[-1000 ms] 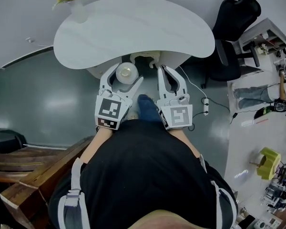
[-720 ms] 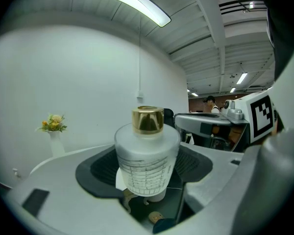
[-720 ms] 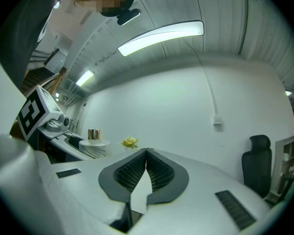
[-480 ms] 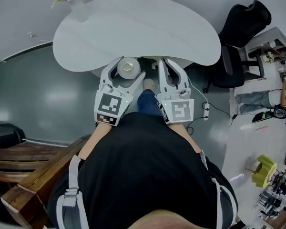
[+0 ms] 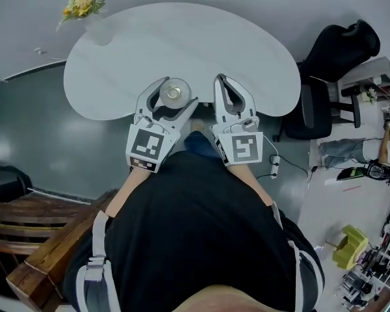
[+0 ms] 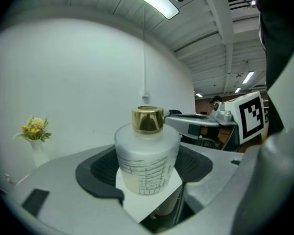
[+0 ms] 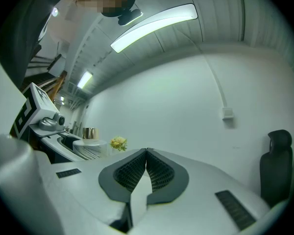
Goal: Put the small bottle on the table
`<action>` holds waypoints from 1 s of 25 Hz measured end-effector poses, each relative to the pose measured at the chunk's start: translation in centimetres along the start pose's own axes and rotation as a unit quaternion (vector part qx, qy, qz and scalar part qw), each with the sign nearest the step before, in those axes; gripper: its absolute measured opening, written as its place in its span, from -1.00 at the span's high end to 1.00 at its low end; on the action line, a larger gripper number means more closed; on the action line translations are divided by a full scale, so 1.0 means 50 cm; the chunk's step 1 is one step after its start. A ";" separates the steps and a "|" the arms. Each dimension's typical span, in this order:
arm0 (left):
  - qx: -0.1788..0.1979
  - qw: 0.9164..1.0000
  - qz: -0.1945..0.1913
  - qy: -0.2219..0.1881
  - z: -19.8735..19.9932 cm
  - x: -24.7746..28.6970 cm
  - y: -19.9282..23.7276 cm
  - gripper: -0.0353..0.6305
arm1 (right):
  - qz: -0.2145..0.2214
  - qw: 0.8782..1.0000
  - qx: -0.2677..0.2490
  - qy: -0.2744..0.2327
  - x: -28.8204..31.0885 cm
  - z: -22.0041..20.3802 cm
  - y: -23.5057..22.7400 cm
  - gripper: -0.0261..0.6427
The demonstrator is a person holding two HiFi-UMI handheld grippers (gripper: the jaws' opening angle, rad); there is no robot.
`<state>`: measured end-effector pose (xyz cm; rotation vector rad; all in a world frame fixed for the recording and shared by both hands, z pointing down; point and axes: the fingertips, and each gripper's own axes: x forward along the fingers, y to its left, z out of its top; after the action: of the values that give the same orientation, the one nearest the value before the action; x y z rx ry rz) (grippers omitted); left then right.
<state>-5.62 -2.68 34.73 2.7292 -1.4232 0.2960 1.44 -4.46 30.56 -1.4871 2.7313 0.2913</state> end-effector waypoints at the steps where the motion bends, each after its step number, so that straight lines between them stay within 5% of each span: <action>1: 0.000 1.000 0.002 0.001 0.006 0.019 0.004 -0.11 | 0.003 1.000 0.001 -0.001 0.015 -0.001 -0.017 0.86; 17: -0.020 0.997 0.072 0.001 0.035 0.287 0.111 -0.11 | 0.098 0.994 -0.011 0.051 0.216 -0.118 -0.201 0.86; 25: -0.022 0.997 0.077 0.018 0.032 0.338 0.131 -0.11 | 0.103 0.993 0.010 0.056 0.248 -0.144 -0.233 0.86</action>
<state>-1.31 -20.33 36.09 2.5726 -1.6127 0.3141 4.93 -22.16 34.53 -1.2530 2.9724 0.1883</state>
